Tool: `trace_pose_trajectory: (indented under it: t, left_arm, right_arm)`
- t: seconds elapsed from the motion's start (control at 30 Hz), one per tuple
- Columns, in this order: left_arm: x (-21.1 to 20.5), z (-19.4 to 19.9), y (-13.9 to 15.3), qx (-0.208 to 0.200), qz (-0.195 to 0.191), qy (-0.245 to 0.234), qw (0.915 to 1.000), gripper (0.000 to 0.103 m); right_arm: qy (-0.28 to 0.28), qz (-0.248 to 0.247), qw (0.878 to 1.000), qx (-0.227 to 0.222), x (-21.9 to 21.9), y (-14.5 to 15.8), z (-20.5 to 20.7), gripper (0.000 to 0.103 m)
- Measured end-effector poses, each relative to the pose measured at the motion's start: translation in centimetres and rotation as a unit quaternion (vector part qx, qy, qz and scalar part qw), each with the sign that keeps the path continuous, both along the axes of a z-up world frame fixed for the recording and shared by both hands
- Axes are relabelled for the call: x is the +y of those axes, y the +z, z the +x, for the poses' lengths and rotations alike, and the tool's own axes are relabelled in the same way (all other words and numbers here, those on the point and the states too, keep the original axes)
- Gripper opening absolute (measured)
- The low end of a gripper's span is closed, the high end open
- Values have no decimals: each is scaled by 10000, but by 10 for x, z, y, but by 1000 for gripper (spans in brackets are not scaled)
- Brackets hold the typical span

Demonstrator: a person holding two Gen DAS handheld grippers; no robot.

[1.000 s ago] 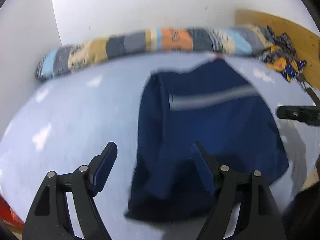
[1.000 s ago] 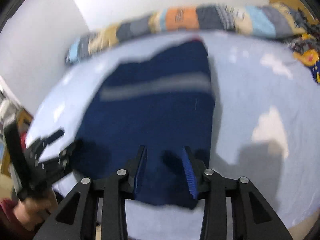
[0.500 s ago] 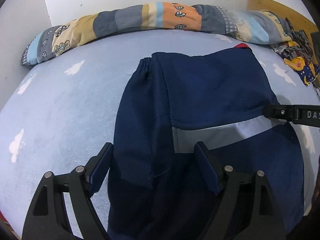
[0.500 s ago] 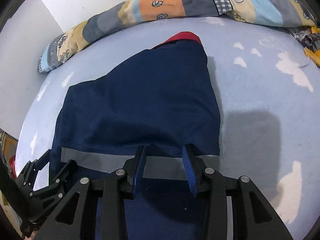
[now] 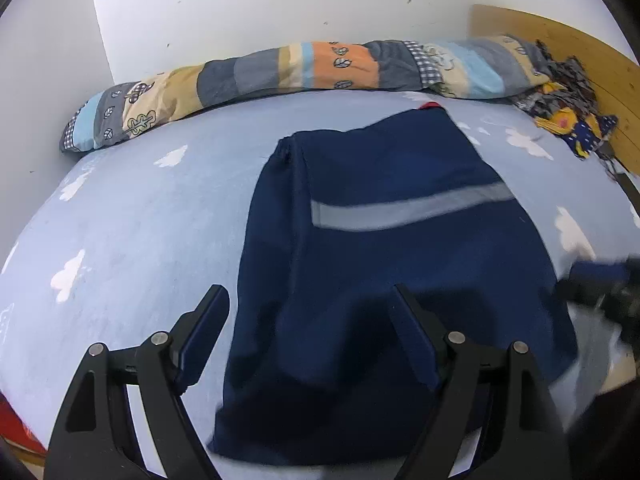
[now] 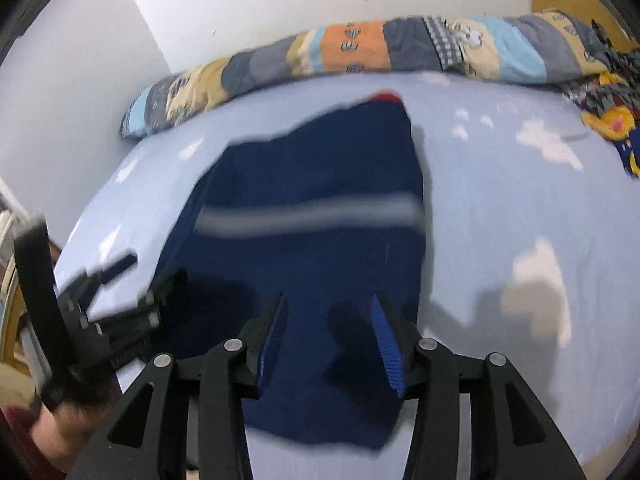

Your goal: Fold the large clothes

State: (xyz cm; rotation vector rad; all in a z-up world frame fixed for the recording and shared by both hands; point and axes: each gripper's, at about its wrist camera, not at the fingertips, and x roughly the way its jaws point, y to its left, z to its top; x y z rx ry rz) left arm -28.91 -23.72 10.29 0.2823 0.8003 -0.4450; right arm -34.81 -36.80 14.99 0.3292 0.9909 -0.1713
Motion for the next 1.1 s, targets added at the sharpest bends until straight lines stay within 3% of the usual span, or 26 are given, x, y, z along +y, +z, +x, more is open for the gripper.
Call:
trace_pose_trajectory:
  t: [0.1,0.2,0.27,0.4,0.63,0.87,0.97,1.03,1.07,1.1]
  left_arm:
    - [3,-16,-5,41,112,-101,9999,82]
    - [2,-29,-14,59,330,-162,9993,82]
    - [6,-36,-11,2,305,-157,9994,82]
    - [17,-50,4,-206,154,-164,9995,82]
    - [27,-67,16,-330,15,-147,9993,82]
    - [37,-85,30,-468,-121,-106,9988,82]
    - [45,-94,40,-487,-198,61,9986,84]
    - [51,-98,48,-533,-348,126,9979,92]
    - [53,-100,52,-588,-379,198,9974,103]
    - [55,-102,56,-710,-369,288,9964,103]
  right_arm:
    - [15,116,9994,312,11,-18,-15,48]
    - [130,-279,9987,409,22,-24,-17,48]
    - [144,-384,9986,334,25,-18,-20,49]
    - [-12,-135,9998,-168,28,2,-41,49]
    - [-14,-237,9985,-485,47,16,-69,49]
    - [-180,-316,9966,-736,58,29,-101,57]
    - [-167,-445,9944,-943,67,37,-113,68]
    - [-136,-633,9925,-1040,74,42,-118,75]
    - [-96,-721,9916,-1066,78,43,-118,79]
    - [-88,-816,9908,-1072,79,44,-117,81]
